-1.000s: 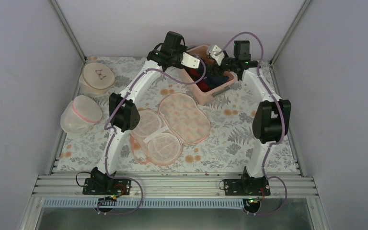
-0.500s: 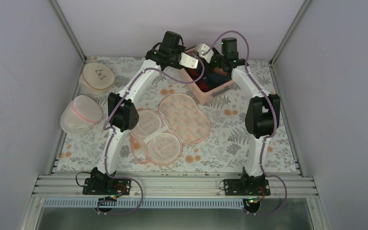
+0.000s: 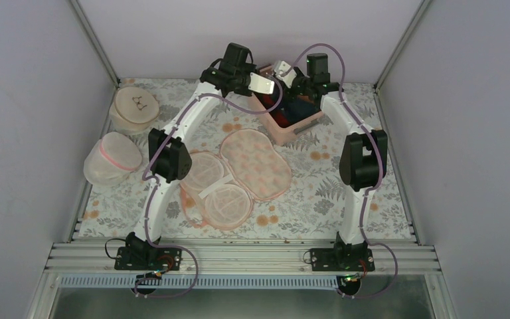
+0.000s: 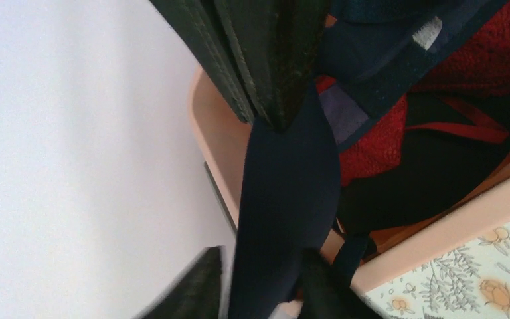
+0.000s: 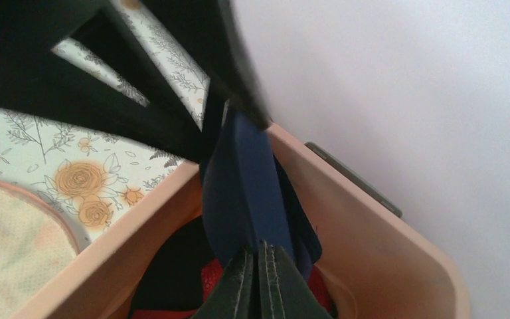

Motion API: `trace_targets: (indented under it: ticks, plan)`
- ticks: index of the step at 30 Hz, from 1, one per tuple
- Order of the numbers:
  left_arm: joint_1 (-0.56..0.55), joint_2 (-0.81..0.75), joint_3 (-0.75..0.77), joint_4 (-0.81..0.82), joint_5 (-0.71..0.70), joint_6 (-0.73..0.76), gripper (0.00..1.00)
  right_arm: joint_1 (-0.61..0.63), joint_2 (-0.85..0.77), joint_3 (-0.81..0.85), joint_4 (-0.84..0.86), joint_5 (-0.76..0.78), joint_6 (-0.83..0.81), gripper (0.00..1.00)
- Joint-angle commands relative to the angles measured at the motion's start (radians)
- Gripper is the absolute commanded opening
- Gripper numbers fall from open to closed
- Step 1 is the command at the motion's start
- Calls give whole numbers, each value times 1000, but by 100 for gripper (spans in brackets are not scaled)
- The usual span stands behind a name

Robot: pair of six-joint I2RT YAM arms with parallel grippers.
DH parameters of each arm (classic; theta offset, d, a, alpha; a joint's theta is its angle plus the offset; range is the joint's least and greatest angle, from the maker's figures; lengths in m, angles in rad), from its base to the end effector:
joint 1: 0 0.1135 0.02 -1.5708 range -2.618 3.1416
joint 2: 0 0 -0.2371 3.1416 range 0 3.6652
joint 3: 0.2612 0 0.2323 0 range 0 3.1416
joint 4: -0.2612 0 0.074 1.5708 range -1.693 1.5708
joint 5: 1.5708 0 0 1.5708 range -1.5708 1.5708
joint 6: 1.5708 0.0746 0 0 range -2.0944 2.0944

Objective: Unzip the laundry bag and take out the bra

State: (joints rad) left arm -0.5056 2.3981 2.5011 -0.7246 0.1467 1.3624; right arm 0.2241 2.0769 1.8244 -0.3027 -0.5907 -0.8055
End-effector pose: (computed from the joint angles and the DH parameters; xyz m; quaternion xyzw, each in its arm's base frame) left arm 0.4599 -0.2671 0.2707 0.7331 0.5006 0.1300 0.4416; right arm 0.4615 0.1478 0.2512 -0.5348 0.6579 0.1103 0.5186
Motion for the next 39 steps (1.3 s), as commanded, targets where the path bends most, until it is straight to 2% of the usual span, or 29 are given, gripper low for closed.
trace_targets:
  ticks: [1, 7, 11, 17, 23, 30, 39]
  plan:
    - [11, -88, 8, 19, 75, -91, 47, -1, 6, -6, 3, -69, 127, 3]
    - [51, -149, -1, 7, 168, -277, 88, -1, -15, 1, 50, -114, 413, 3]
    - [69, -210, -58, -17, 226, -346, 100, -1, -24, -16, 98, -145, 557, 3]
    - [91, -253, -88, -9, 215, -441, 100, -22, 5, -20, 123, -130, 779, 3]
    - [108, -267, -122, -9, 163, -486, 100, -69, 64, -50, 137, -88, 908, 4]
    - [123, -309, -196, 2, 159, -522, 100, -116, 159, -45, 113, -21, 988, 4]
    - [127, -330, -225, 10, 160, -535, 100, -119, 157, -43, 146, 71, 1032, 4]
